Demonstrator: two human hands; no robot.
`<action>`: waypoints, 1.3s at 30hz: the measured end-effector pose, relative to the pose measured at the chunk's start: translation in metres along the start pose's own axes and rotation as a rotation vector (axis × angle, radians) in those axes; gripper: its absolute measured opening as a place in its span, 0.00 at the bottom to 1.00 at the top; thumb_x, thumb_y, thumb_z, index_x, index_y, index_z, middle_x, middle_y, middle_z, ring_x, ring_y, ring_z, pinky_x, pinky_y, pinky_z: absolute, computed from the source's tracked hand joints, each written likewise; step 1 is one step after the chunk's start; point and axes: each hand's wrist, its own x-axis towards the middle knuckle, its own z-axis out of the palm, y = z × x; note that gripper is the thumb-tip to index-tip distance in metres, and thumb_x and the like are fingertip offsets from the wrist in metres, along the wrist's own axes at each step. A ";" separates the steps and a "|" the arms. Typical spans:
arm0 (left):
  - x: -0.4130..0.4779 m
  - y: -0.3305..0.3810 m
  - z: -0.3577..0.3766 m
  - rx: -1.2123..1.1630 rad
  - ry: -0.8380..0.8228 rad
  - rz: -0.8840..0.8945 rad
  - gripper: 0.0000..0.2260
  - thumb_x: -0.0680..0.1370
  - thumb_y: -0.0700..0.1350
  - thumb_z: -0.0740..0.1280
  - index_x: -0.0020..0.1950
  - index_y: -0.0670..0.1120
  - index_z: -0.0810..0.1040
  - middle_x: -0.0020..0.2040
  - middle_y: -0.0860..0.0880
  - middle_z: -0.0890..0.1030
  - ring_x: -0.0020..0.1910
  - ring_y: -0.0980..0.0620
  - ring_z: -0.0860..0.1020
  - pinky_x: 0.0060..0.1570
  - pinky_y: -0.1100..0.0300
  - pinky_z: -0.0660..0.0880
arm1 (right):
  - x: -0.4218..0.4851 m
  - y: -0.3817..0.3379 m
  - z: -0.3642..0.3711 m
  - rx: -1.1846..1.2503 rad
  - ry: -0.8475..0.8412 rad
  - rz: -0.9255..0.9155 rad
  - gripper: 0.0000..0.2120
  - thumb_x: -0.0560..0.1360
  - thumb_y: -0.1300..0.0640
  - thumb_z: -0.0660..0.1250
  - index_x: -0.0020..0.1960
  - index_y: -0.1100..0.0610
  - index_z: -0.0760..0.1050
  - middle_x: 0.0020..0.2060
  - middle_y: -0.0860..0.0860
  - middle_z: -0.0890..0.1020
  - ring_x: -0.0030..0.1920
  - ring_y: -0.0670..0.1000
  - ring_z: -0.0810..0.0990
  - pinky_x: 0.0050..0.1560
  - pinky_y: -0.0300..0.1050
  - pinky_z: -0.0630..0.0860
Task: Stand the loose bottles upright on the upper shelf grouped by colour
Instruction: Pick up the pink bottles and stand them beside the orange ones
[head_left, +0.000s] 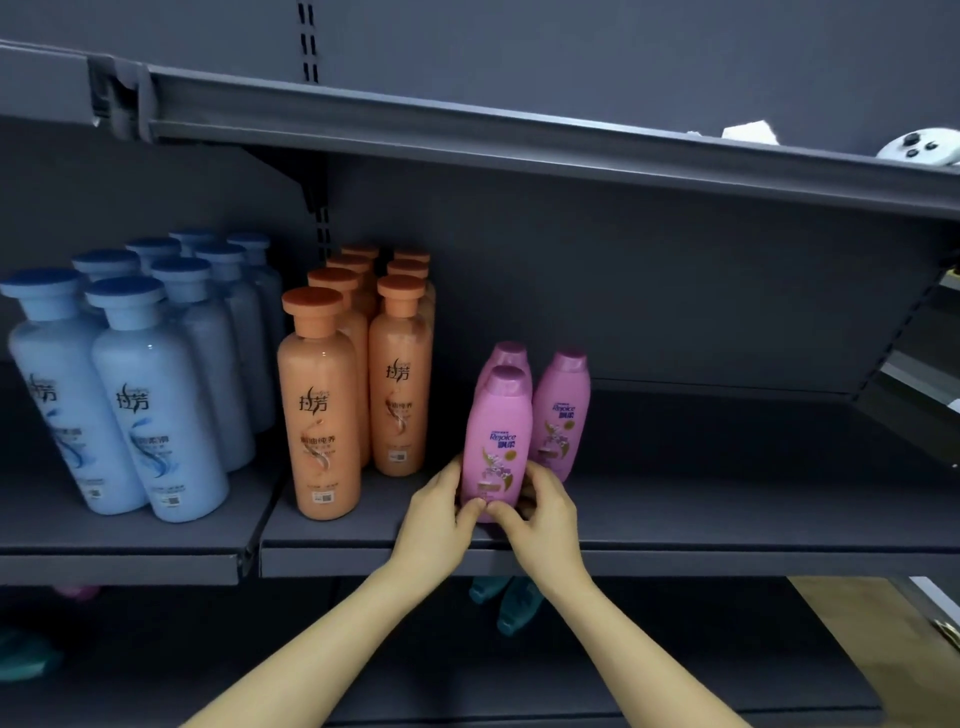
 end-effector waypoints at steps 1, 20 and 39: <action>0.000 0.000 0.001 0.001 0.002 0.005 0.24 0.76 0.36 0.64 0.72 0.46 0.66 0.60 0.48 0.78 0.54 0.51 0.78 0.57 0.57 0.75 | 0.000 0.001 0.001 0.008 0.012 0.004 0.19 0.68 0.62 0.73 0.57 0.53 0.75 0.50 0.48 0.78 0.53 0.47 0.78 0.54 0.46 0.78; 0.007 0.005 0.013 0.084 -0.022 -0.082 0.28 0.79 0.38 0.60 0.77 0.41 0.53 0.68 0.44 0.71 0.65 0.48 0.72 0.58 0.65 0.68 | 0.000 -0.006 0.005 -0.024 0.093 0.028 0.19 0.71 0.66 0.69 0.60 0.60 0.72 0.52 0.52 0.76 0.53 0.50 0.76 0.56 0.47 0.76; 0.011 0.011 0.018 0.060 -0.036 -0.149 0.27 0.80 0.38 0.58 0.77 0.42 0.51 0.69 0.43 0.70 0.65 0.47 0.71 0.58 0.62 0.69 | 0.004 -0.013 0.003 -0.106 0.094 0.068 0.18 0.72 0.66 0.68 0.61 0.61 0.71 0.52 0.52 0.75 0.52 0.50 0.74 0.53 0.41 0.73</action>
